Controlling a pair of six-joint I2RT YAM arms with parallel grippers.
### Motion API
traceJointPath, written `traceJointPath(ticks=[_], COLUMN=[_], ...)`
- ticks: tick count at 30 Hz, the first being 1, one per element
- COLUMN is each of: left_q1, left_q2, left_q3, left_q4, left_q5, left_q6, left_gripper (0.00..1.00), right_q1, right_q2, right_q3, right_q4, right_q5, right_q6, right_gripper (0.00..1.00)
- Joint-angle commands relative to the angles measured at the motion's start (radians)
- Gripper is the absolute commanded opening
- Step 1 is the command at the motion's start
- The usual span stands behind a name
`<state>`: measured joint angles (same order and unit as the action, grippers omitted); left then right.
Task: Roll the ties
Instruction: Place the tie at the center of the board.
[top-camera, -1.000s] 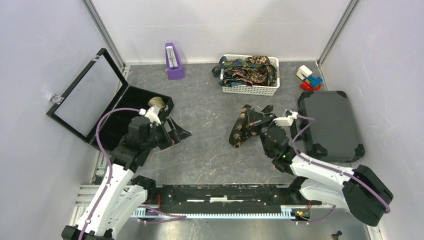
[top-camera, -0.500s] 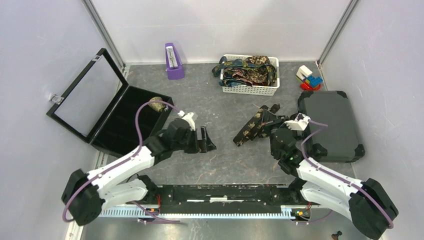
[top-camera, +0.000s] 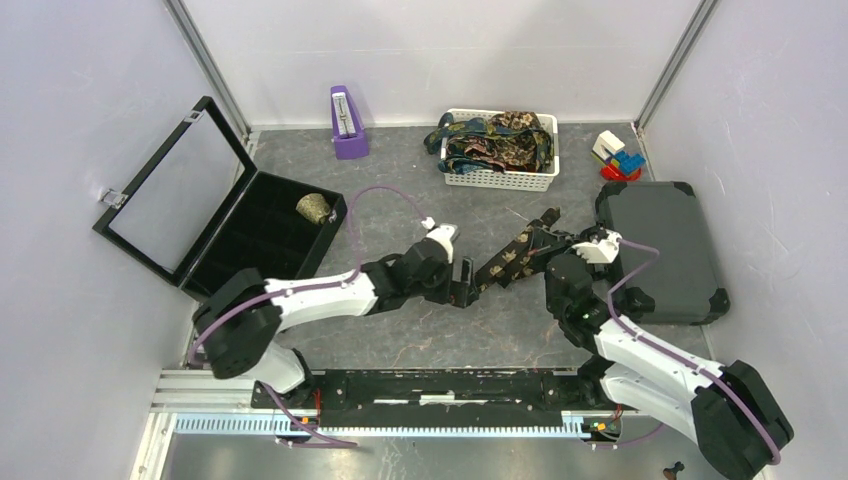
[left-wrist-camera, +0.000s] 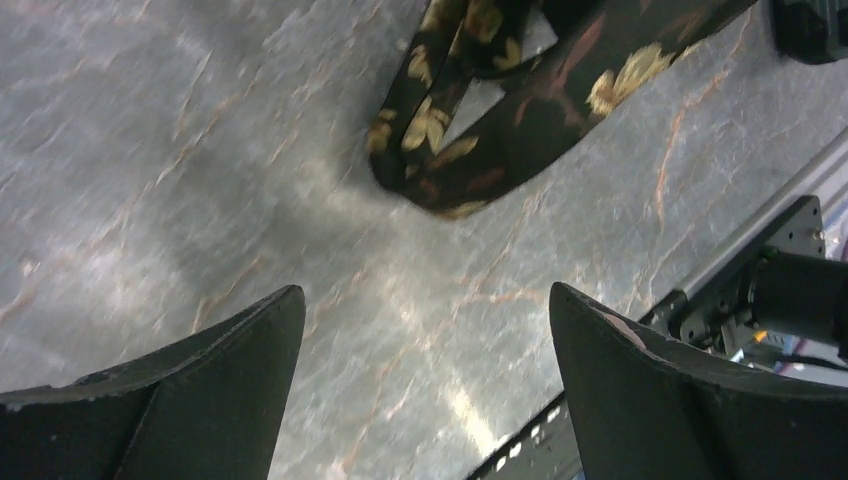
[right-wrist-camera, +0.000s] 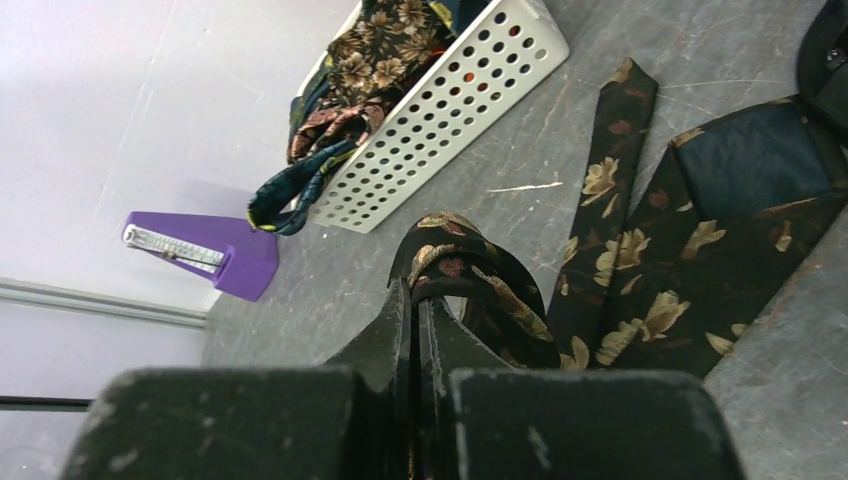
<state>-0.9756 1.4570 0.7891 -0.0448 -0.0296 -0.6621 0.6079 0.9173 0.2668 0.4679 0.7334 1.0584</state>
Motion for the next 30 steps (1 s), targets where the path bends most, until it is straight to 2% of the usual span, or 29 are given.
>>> traceJointPath(ticks=[1,9,10,15,17,19,24,30], left_q1=[-0.034,-0.051,-0.055,-0.059,-0.06,-0.061,-0.062,-0.061], left_q2=[0.111,0.293,0.305,0.283,0.244,0.197,0.077,0.076], left_q3=[0.092,0.21,0.218,0.24,0.263,0.295,0.401,0.608], left_q4=[0.138,0.161,0.168,0.124,0.024,-0.112,-0.497,-0.948], left_q5=[-0.072,-0.129,-0.136,-0.2,-0.235,-0.289,-0.453,-0.578], left_q6=[0.093,0.122,0.128,0.159,0.18,0.191,0.208,0.177], left_gripper=[0.97,0.84,0.79,0.33,0.2,0.13,0.08,0.1], right_q1=[-0.025,-0.051,-0.052,-0.056,-0.057,-0.058,-0.051,0.002], right_q2=[-0.009,-0.008,-0.007,-0.001,0.005,0.018,0.098,0.203], right_q3=[0.04,0.079,0.081,0.079,0.074,0.064,0.054,0.02], right_q4=[-0.042,-0.093,-0.094,-0.101,-0.093,-0.031,0.075,0.183], right_q5=[-0.024,-0.041,-0.044,-0.06,-0.078,-0.125,-0.264,-0.292], right_q6=[0.008,-0.006,-0.007,-0.004,0.0,-0.02,0.013,0.05], right_gripper=[0.0,0.0,0.0,0.0,0.0,0.0,0.0,0.0])
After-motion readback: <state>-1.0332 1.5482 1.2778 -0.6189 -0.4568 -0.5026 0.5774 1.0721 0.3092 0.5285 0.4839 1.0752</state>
